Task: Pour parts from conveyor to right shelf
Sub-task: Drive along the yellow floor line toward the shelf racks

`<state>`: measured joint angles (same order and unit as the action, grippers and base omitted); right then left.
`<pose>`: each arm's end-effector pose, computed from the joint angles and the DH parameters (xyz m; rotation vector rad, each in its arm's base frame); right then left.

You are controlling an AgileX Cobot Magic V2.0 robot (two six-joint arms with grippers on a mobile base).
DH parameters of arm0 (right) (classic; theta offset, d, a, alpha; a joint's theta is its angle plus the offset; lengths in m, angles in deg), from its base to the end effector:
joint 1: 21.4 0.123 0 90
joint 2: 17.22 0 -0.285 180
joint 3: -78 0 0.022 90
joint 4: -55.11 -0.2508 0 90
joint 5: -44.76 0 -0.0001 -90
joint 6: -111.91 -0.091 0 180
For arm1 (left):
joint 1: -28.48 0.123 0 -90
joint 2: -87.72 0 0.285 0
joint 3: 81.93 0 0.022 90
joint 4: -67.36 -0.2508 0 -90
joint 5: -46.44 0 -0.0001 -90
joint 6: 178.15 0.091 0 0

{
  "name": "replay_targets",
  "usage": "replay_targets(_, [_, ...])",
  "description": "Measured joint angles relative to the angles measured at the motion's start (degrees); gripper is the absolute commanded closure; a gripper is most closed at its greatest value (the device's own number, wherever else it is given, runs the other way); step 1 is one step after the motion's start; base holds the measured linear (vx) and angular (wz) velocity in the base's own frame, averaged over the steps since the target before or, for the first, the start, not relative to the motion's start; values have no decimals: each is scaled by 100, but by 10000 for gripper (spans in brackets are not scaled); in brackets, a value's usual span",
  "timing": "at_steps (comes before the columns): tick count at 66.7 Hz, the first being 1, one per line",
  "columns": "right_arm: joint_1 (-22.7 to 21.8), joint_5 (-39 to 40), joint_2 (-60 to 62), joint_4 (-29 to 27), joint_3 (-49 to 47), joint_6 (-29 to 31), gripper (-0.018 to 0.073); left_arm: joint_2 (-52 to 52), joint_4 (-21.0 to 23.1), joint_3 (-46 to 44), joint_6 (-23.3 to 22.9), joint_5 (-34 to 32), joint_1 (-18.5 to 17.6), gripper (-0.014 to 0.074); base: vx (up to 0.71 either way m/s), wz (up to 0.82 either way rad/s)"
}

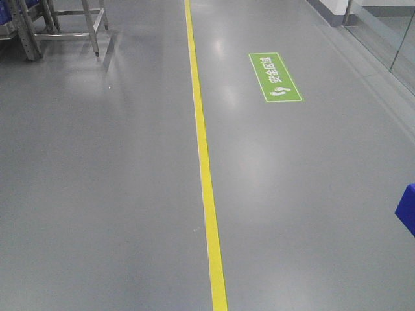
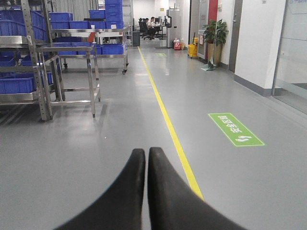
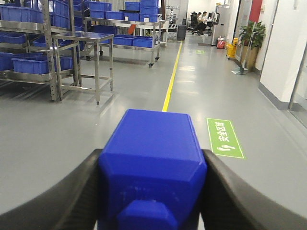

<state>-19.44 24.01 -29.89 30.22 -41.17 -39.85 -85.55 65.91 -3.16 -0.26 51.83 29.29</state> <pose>0.0456 0.0152 0.2739 -0.2101 1.6003 0.0827 0.0562 0.0010 0.1965 -0.0223 1.5861 0.0038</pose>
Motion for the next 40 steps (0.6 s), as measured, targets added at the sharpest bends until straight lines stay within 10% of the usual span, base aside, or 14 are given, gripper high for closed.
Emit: replay_targets(40, [0, 0, 0, 0, 0, 0, 567, 0, 0, 0, 0, 0, 0, 603, 42, 18])
